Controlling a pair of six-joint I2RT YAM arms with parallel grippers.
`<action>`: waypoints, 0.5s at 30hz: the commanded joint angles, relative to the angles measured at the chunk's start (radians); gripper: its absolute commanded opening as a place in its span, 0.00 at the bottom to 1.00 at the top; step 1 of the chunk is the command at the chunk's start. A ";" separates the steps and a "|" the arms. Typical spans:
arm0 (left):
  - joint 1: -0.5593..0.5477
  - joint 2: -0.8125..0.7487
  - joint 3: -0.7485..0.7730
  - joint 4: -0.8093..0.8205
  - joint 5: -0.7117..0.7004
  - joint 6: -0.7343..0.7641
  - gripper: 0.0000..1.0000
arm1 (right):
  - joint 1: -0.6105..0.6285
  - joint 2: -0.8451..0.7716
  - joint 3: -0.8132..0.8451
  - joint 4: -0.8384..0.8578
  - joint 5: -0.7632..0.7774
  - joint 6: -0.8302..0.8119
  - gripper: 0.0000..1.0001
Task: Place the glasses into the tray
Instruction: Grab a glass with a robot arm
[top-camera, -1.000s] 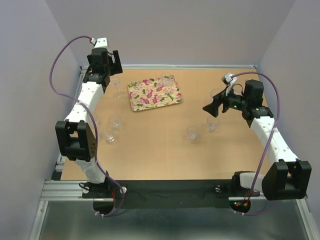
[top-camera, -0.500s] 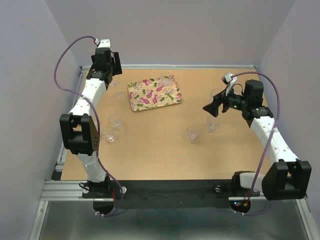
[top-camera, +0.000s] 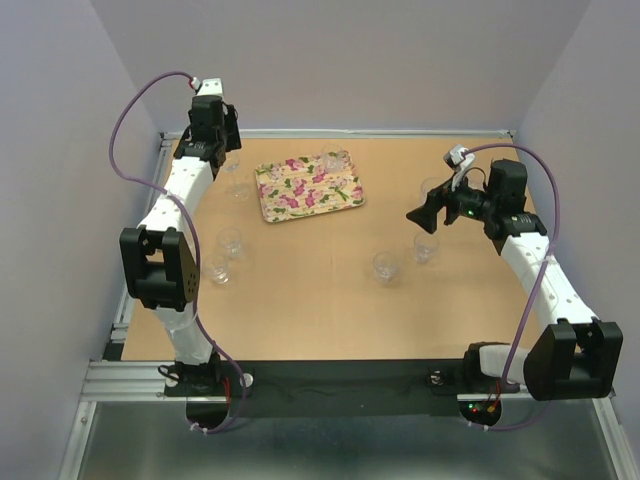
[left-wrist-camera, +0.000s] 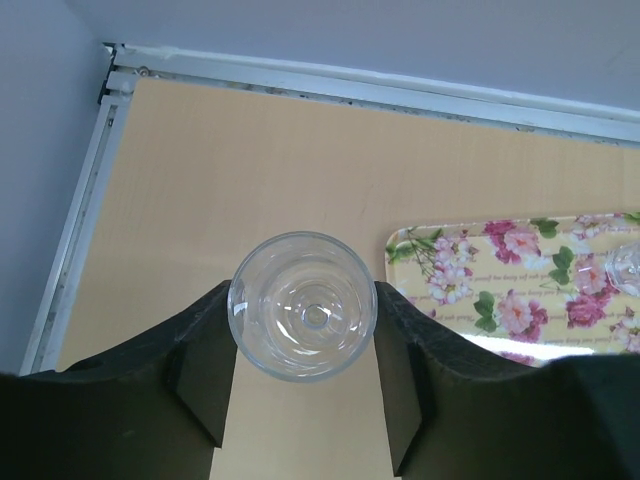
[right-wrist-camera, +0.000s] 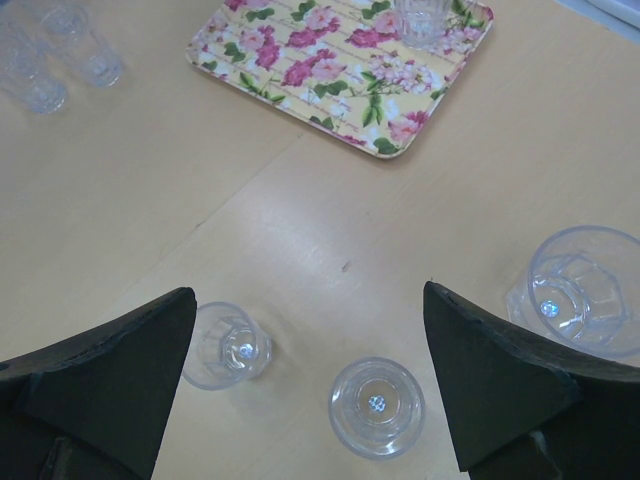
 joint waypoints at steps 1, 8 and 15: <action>-0.002 -0.017 0.042 0.030 0.001 0.003 0.49 | -0.008 -0.014 0.002 0.050 0.009 -0.005 1.00; -0.004 -0.065 0.044 0.036 -0.021 0.005 0.47 | -0.008 -0.011 0.002 0.050 0.012 -0.008 1.00; -0.019 -0.098 0.064 0.034 -0.015 0.009 0.47 | -0.008 -0.008 0.002 0.050 0.015 -0.008 1.00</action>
